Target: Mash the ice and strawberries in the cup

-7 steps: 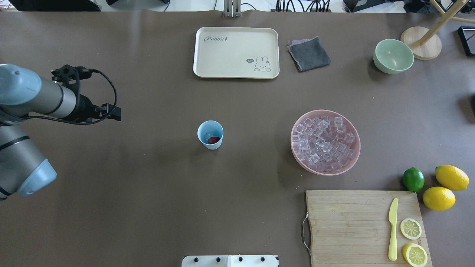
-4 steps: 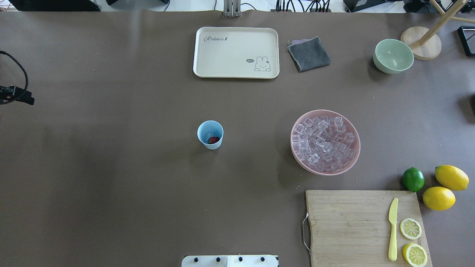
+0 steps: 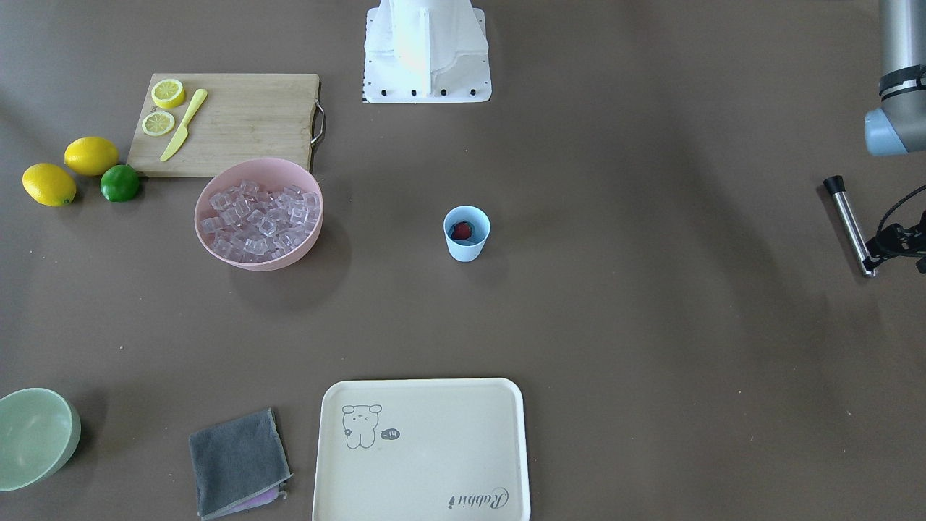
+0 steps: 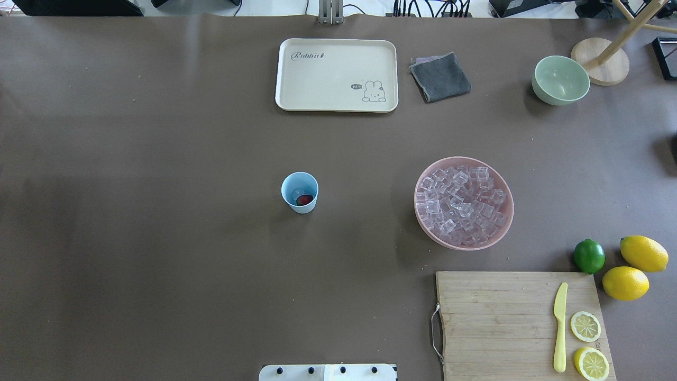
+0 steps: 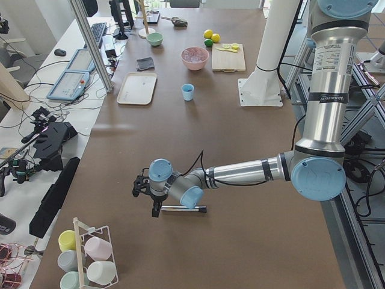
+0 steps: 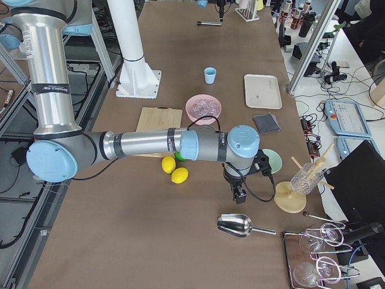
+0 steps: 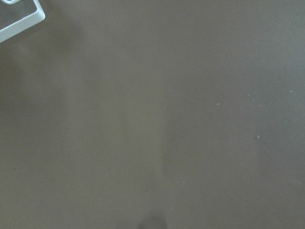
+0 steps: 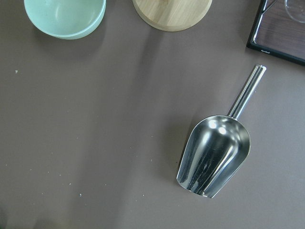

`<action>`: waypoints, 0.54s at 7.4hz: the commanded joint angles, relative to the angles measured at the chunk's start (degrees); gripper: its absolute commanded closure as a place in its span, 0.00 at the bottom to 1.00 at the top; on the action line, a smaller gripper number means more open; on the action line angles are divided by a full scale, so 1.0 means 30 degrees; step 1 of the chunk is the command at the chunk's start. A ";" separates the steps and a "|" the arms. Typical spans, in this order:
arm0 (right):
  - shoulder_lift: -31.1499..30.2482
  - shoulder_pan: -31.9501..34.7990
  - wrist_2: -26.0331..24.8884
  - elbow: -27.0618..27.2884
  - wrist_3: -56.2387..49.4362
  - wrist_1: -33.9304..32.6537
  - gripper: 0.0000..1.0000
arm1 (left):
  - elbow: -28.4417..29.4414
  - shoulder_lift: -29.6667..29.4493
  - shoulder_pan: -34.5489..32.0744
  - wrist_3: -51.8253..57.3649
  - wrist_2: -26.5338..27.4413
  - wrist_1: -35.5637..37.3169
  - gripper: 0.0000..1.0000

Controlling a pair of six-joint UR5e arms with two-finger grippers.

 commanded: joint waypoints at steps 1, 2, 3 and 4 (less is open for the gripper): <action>-0.0092 0.0034 -0.0067 0.0529 0.0000 0.0000 0.00 | 0.0689 0.0199 -0.0045 -0.0234 -0.0052 -0.0772 0.02; -0.0239 0.0093 -0.0097 0.0909 0.0000 0.0000 0.00 | 0.0749 0.0431 -0.0045 -0.0236 -0.0458 -0.0772 0.02; -0.0298 0.0064 -0.0242 0.0913 0.0000 0.0000 0.00 | 0.0750 0.0549 -0.0045 -0.0323 -0.0781 -0.0772 0.02; -0.0299 0.0064 -0.0475 0.0913 -0.0029 0.0029 0.00 | 0.0692 0.0608 -0.0045 -0.0991 -0.1191 -0.0801 0.02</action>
